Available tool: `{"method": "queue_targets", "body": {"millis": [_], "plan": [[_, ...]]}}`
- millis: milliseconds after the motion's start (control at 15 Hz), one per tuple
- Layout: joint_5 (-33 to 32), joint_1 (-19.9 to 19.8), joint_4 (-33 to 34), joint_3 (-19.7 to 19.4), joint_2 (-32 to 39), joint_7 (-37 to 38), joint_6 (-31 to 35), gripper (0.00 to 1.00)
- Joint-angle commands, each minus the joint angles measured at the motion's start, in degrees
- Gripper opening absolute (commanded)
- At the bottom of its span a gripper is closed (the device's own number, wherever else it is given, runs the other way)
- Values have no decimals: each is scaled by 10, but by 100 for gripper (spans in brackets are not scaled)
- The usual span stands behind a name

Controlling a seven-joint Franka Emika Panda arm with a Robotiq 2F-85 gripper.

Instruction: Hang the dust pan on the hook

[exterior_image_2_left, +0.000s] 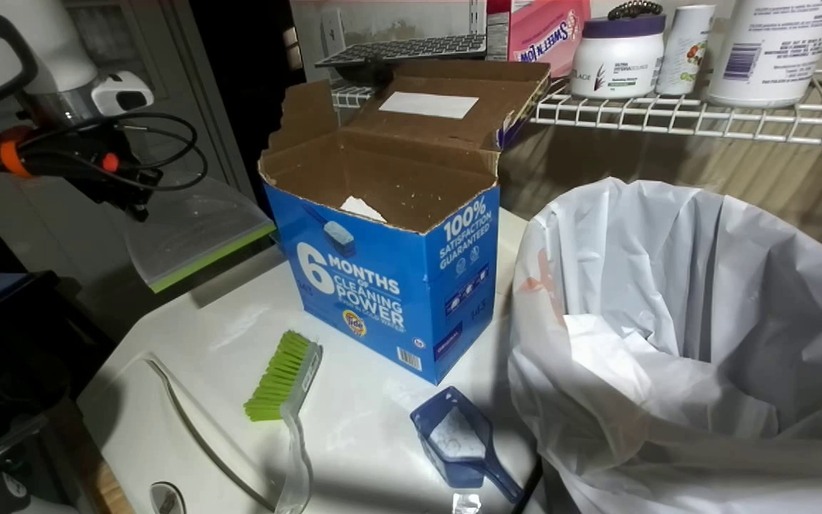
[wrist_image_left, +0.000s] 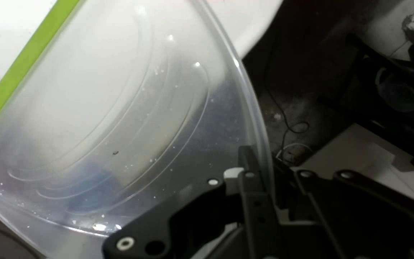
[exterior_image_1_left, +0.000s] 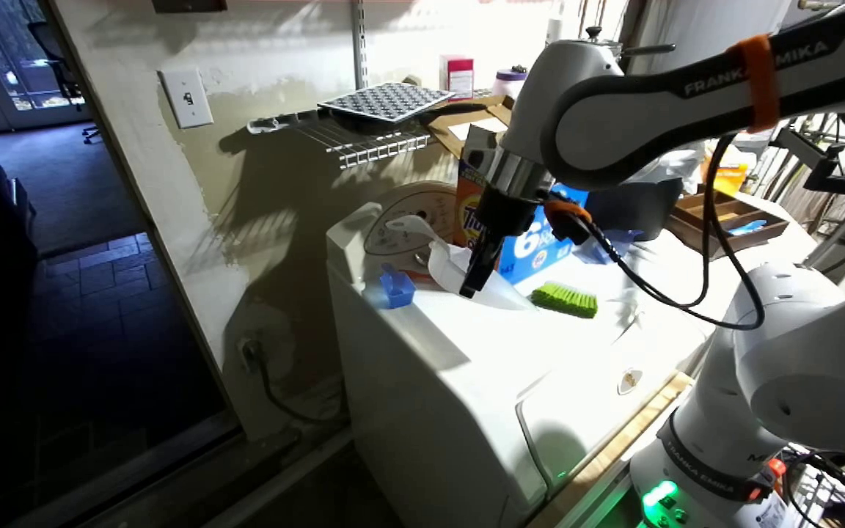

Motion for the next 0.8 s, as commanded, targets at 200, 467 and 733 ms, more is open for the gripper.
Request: {"method": "queue_targets", "body": {"millis": [200, 467, 733], "plan": [[108, 55, 1, -112, -69, -163, 5, 2], [187, 75, 20, -156, -73, -253, -10, 2], [200, 43, 18, -131, -64, -264, -11, 7]]}}
